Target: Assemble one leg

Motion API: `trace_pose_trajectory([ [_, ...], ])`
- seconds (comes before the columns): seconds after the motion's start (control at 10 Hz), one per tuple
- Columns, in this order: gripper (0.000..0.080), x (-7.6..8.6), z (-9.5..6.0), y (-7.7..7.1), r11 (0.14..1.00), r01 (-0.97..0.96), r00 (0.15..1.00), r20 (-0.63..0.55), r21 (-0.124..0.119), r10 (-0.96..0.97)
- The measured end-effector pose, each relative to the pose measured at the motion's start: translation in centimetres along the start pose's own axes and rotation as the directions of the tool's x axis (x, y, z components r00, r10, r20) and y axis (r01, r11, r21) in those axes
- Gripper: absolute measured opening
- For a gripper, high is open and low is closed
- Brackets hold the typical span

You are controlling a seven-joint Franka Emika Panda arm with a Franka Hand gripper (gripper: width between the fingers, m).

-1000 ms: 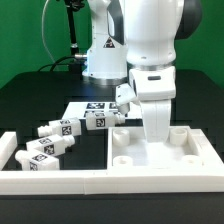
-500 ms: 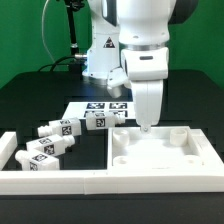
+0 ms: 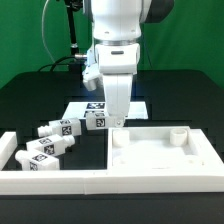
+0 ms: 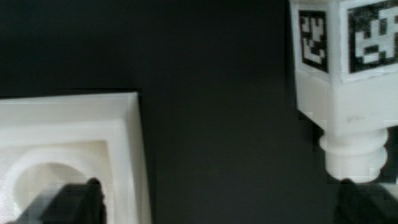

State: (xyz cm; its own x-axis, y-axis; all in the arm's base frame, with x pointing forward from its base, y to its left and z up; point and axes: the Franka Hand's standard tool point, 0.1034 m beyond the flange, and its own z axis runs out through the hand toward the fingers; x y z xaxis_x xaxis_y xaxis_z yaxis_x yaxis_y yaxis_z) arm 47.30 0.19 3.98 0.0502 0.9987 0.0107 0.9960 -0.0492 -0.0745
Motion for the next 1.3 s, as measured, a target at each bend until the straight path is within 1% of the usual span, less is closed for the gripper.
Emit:
trace_pose_trajectory([
  [0.2,0.0648,-0.2,0.1,-0.2,1.0,0.0,1.0,0.0,0.003,0.0],
  [0.3,0.0648,-0.8,0.2,-1.0,1.0,-0.003,1.0,0.003,0.01,0.003],
  [0.4,0.0648,-1.7,0.1,-2.0,1.0,0.014,1.0,0.006,0.01,-0.014],
  [0.5,0.0648,-3.0,0.2,-3.3,0.999,0.028,1.0,0.006,0.016,-0.028],
  [0.6,0.0648,-4.5,0.4,-4.0,0.999,0.042,0.999,0.004,0.028,-0.042],
  [0.7,0.0648,-5.8,0.5,-4.2,0.999,0.03,1.0,0.001,0.031,-0.03],
  [0.8,0.0648,-6.1,1.3,-4.4,0.999,0.021,1.0,-0.006,0.036,-0.021],
  [0.9,0.0648,-5.8,2.6,-5.0,0.998,0.02,1.0,-0.015,0.058,-0.019],
  [1.0,0.0648,-5.3,3.4,-5.5,0.997,0.024,1.0,-0.022,0.074,-0.022],
  [1.1,0.0648,-5.0,3.7,-5.7,0.997,0.026,0.999,-0.026,0.079,-0.024],
  [1.2,0.054,-5.1,3.7,-5.7,0.997,0.025,0.999,-0.025,0.078,-0.023],
  [1.3,0.0406,-5.1,3.7,-5.7,0.997,0.025,0.999,-0.025,0.078,-0.023],
])
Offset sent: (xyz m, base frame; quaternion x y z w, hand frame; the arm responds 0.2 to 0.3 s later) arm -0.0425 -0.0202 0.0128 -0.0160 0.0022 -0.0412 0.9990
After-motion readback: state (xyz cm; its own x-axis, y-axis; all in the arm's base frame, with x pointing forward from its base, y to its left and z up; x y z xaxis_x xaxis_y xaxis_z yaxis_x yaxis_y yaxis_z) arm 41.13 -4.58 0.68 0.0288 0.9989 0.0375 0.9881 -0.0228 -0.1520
